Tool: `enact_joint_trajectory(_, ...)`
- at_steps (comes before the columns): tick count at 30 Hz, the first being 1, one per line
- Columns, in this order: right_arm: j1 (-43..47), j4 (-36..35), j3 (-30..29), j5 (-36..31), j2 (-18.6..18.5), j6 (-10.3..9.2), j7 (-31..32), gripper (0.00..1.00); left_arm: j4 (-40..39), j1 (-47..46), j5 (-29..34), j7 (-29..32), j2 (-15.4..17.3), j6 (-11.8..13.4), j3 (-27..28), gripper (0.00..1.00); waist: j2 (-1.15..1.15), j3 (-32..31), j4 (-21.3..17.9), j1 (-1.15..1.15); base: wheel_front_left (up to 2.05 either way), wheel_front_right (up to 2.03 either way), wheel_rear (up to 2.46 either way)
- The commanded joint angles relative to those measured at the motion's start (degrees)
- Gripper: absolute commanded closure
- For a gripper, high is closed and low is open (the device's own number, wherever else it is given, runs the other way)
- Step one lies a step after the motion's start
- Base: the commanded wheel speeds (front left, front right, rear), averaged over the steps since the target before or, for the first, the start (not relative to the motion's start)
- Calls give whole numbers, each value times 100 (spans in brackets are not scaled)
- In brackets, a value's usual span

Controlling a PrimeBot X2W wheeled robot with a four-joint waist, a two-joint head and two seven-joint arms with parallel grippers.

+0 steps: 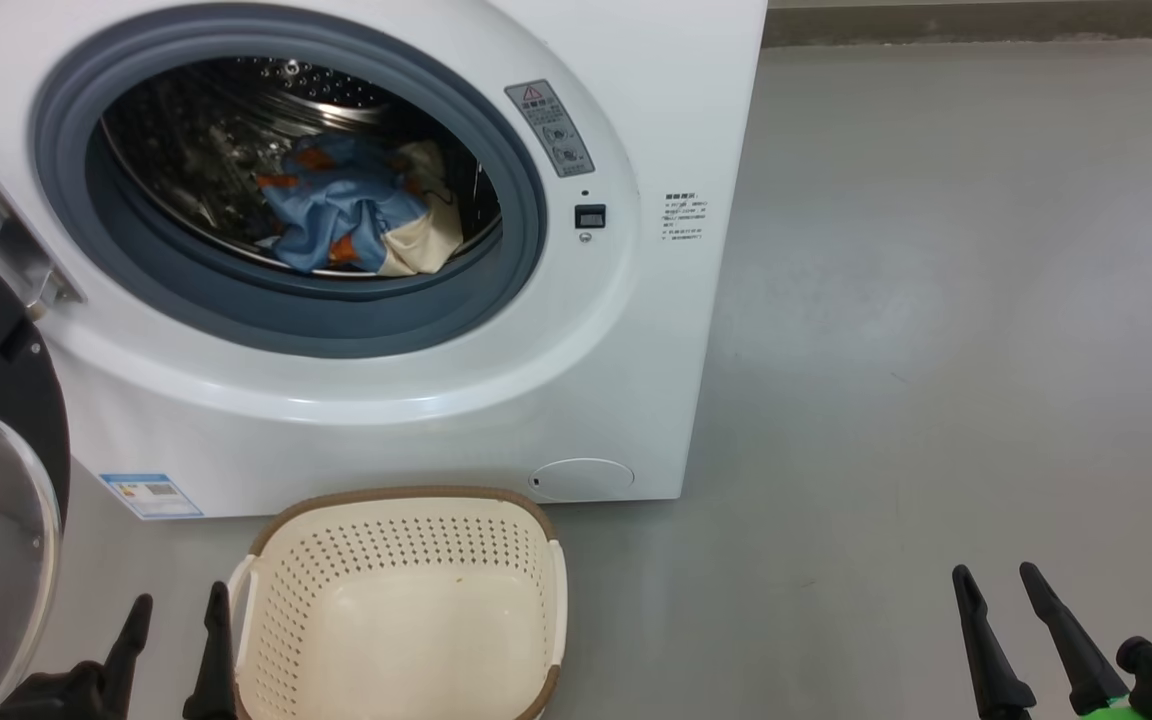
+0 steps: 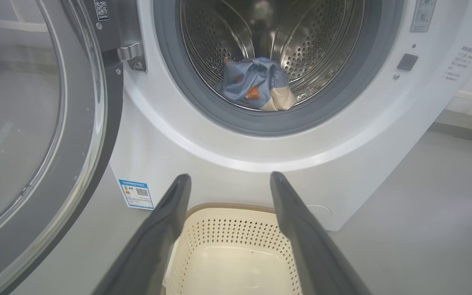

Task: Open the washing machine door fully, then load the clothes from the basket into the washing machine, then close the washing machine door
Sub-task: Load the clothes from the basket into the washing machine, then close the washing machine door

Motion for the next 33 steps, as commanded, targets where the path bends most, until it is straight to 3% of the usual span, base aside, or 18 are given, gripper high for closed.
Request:
enact_joint_trajectory(1, 22, -148, 99, 25, -92, 16, -68, 0, -174, -39, 91, -22, 98, -9, 248, 0, 0, -27, 14, 0, 0, 0, 0)
enact_joint_trajectory(24, 29, -149, 133, 18, -57, 16, -68, 0, -155, -59, 168, -22, 20, -9, 304, 0, 0, -10, 83, 0, -1, 1, 0)
enact_joint_trajectory(33, 54, -150, 112, 22, -34, 16, -68, 0, -158, -43, 223, -22, 11, -9, 325, 0, 0, -41, 88, 0, -88, 88, 0)
